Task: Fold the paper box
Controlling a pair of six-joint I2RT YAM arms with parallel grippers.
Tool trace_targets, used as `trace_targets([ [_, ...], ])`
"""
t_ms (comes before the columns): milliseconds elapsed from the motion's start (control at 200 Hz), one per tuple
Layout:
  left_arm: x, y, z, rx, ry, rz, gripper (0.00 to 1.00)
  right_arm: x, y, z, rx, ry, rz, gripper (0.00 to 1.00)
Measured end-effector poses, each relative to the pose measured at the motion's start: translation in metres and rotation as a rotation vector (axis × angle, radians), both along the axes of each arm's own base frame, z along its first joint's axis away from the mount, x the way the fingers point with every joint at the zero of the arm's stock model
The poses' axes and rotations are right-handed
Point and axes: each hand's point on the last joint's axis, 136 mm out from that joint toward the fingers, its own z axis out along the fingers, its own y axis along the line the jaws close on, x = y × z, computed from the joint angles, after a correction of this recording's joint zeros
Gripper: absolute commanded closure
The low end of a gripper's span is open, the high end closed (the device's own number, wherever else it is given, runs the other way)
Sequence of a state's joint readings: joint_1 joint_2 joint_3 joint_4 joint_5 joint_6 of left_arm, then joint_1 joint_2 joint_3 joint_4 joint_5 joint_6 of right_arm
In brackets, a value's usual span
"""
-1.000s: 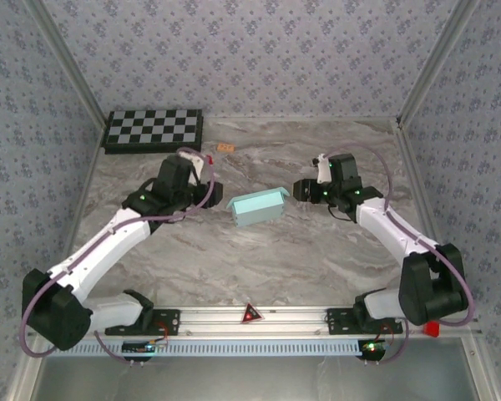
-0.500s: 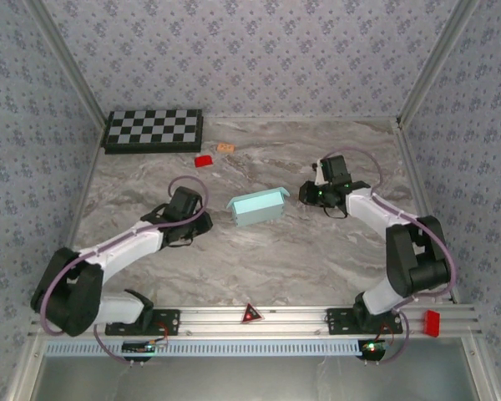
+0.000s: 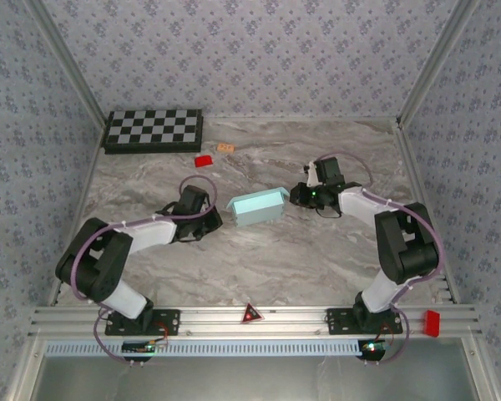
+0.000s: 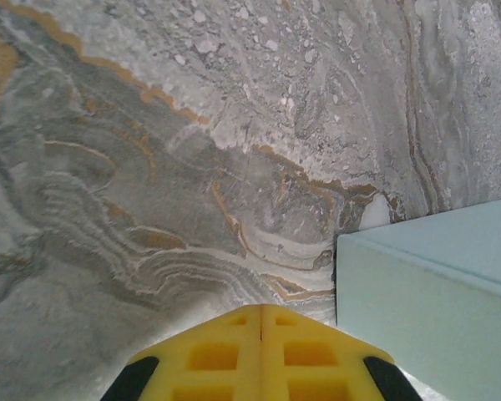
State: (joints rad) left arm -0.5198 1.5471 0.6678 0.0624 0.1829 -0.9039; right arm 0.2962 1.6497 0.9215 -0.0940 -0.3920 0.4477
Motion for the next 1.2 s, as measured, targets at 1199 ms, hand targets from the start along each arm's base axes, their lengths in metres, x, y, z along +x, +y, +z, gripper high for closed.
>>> trace_targets([
  [1199, 0.052, -0.036, 0.007, -0.129, -0.010, -0.077, 0.93, -0.042, 0.014, -0.012, 0.001, 0.053, 0.046, 0.83],
])
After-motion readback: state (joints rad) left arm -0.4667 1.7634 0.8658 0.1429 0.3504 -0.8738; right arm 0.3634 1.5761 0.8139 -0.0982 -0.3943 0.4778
